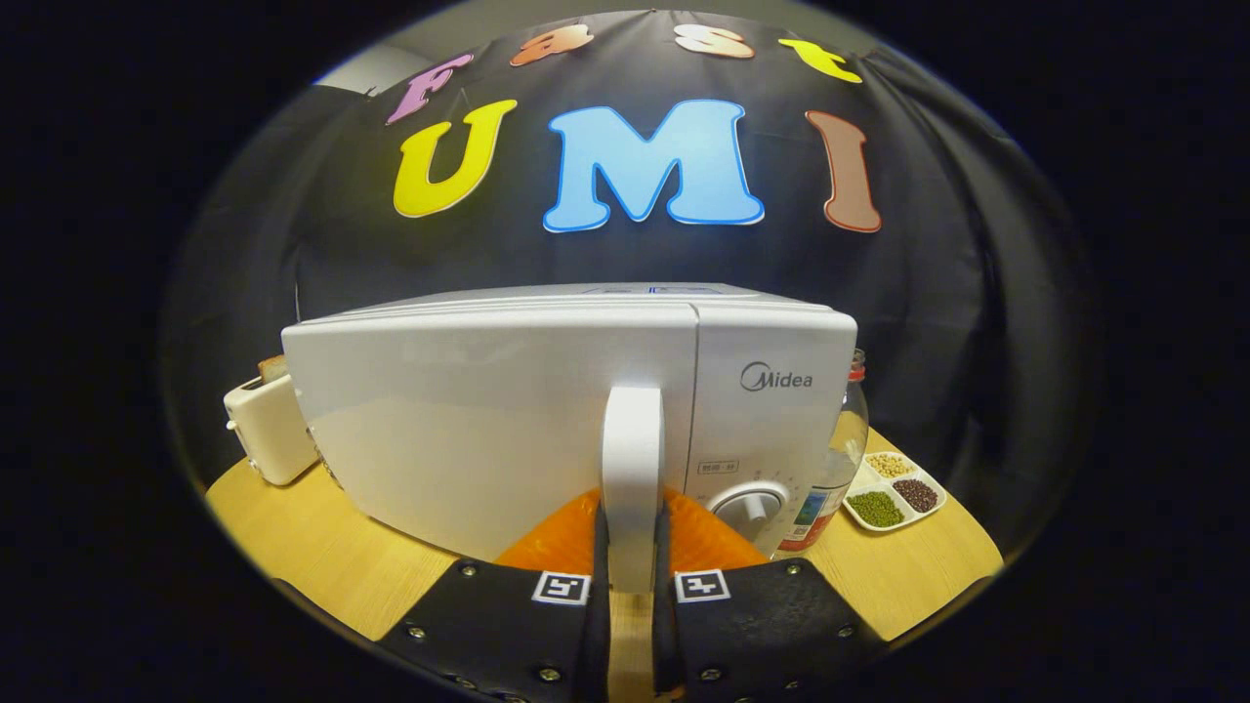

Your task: Open the microwave, put the food inside, and close the microwave door.

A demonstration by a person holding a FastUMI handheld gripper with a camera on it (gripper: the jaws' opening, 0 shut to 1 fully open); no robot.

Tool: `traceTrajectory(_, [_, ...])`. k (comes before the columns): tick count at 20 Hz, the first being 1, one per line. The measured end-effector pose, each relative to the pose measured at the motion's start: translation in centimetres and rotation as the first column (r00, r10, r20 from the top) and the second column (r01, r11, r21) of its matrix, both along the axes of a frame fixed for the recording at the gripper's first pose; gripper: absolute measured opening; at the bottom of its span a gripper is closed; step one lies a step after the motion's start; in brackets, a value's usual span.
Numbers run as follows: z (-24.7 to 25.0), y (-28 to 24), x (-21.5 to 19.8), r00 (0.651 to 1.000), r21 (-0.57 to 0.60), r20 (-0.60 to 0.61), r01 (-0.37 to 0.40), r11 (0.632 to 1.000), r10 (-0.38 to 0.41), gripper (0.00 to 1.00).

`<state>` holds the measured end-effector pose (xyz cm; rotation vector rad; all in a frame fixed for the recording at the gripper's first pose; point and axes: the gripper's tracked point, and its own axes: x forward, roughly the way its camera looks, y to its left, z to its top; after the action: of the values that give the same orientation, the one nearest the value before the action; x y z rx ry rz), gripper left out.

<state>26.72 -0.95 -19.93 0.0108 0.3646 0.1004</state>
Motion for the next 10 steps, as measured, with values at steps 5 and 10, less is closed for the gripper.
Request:
traceTrajectory(5, [0.0,-0.1,-0.4,1.000,-0.030,-0.028,0.002,1.000,-0.003,0.11])
traceTrajectory(10, [0.7,0.9,-4.5,1.000,-0.062,-0.004,0.011,0.998,-0.011,0.11])
